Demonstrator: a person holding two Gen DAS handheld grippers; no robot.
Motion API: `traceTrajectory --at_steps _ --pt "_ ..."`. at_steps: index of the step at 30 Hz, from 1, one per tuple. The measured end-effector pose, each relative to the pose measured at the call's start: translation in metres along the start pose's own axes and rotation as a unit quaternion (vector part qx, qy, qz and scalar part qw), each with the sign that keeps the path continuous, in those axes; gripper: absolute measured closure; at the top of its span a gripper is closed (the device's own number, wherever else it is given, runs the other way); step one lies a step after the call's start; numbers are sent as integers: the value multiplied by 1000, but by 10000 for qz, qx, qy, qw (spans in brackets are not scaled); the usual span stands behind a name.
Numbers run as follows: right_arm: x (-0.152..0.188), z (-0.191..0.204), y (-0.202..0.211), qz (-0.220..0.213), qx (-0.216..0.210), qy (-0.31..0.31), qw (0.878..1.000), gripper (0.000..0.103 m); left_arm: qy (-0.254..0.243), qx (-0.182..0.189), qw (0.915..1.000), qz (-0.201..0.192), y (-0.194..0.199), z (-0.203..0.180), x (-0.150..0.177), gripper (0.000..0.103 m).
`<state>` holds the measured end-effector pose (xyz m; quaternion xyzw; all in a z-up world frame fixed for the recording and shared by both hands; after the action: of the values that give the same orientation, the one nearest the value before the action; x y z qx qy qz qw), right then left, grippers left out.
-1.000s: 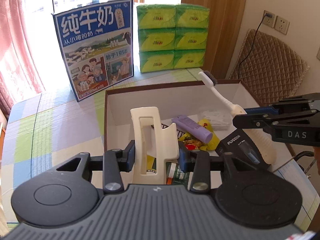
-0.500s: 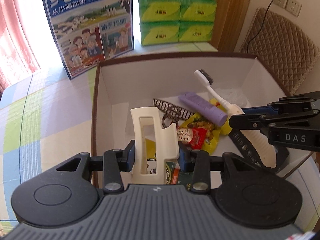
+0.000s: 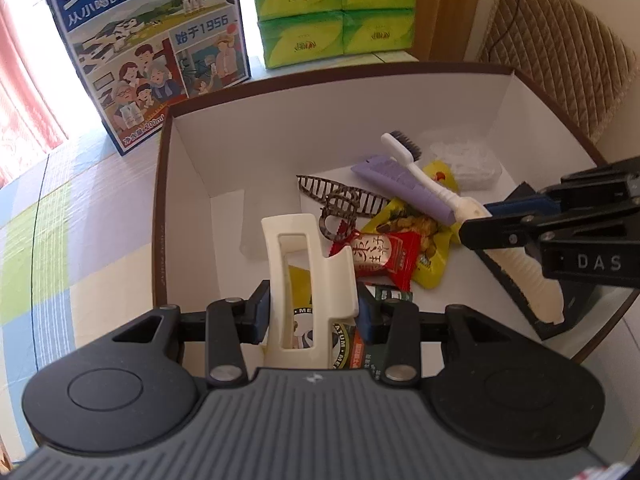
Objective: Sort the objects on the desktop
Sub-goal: 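Carry cream clip and white toothbrush over the brown box and lower them, then open left gripper releasing cream clip while right gripper releases toothbrush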
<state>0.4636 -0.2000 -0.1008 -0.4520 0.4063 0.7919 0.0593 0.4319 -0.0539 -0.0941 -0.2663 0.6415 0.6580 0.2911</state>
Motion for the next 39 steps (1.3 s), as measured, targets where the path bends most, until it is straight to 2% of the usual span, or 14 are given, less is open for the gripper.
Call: traceTrajectory --at_steps 4,11,24,29,30,32,33,36,39 --pt "2 -3 0 29 4 -32 10000 86 51 42 10000 12 0 0 0 66" --pt "5 -1 0 86 -11 -13 10000 86 52 64 10000 32 1 -2 -2 57" --pt "6 -1 -2 106 63 1 9999 86 62 53 10000 11 4 -3 -5 54" --pt "7 3 -2 43 -3 90 10000 85 112 -18 9999 -52 10 -1 -6 45" --pt "8 4 -1 18 -12 94 10000 81 130 -37 9999 -68 12 0 -6 44" --pt "9 5 3 -57 23 135 9999 57 178 -91 9997 -107 17 3 -6 37" --pt "10 6 6 -128 79 170 9997 40 206 -103 9997 -125 19 4 -6 37" --pt "11 12 17 -248 69 328 9991 31 326 -122 9992 -182 29 8 -4 32" --pt "15 17 27 -309 117 504 9982 17 410 -119 9987 -268 42 9 -2 26"
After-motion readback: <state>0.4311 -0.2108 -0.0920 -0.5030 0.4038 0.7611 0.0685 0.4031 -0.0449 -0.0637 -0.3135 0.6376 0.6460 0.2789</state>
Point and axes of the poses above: each gripper's, at about its wrist camera, not at the fingertips, and y roughly against the way its jaws point, z to its left, x to its underside, the point moved 4 cm from there along -y, roughly the way its jaws point, and after that the axes turned 14 degrees about -z, right-handed, at the moved point
